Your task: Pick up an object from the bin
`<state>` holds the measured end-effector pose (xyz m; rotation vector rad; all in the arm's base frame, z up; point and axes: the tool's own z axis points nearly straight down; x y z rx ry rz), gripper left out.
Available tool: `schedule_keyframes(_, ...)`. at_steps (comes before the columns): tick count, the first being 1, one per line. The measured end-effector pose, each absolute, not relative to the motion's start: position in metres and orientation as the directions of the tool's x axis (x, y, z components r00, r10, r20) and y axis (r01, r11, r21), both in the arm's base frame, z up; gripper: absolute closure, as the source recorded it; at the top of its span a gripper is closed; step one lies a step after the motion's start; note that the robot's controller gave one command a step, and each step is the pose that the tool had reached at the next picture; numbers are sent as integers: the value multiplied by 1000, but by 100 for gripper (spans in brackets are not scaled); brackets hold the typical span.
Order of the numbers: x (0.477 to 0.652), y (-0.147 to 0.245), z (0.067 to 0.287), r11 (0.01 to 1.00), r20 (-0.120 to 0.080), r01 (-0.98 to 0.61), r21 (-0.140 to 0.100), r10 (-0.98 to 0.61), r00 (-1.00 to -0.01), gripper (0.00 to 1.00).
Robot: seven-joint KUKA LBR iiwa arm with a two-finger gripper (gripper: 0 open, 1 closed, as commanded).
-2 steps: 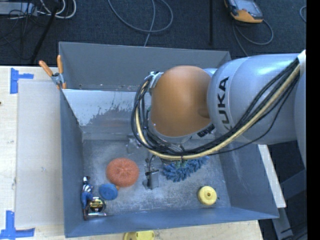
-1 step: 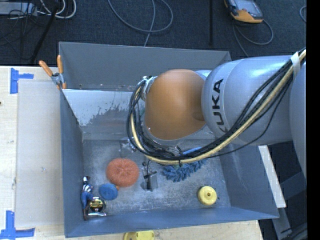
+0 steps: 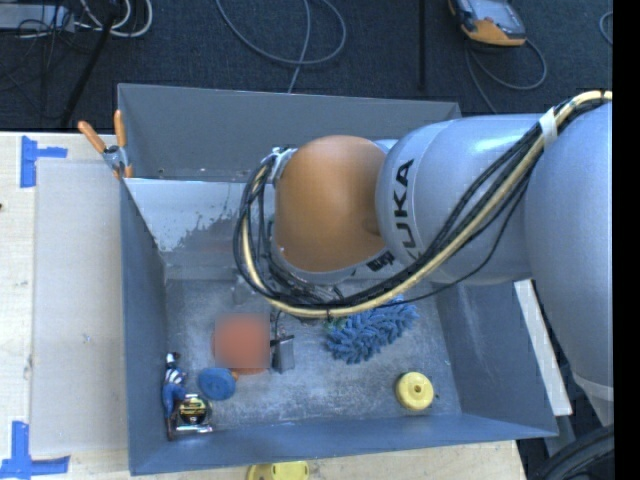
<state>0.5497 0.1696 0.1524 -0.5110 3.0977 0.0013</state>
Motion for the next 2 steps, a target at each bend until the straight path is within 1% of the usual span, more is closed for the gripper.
schedule_keyframes(1, 551, 168, 108, 891, -2, -453, 0, -453, -891, 0)
schedule_keyframes(2, 553, 166, 73, 882, -1, -472, 1, -472, -882, 0)
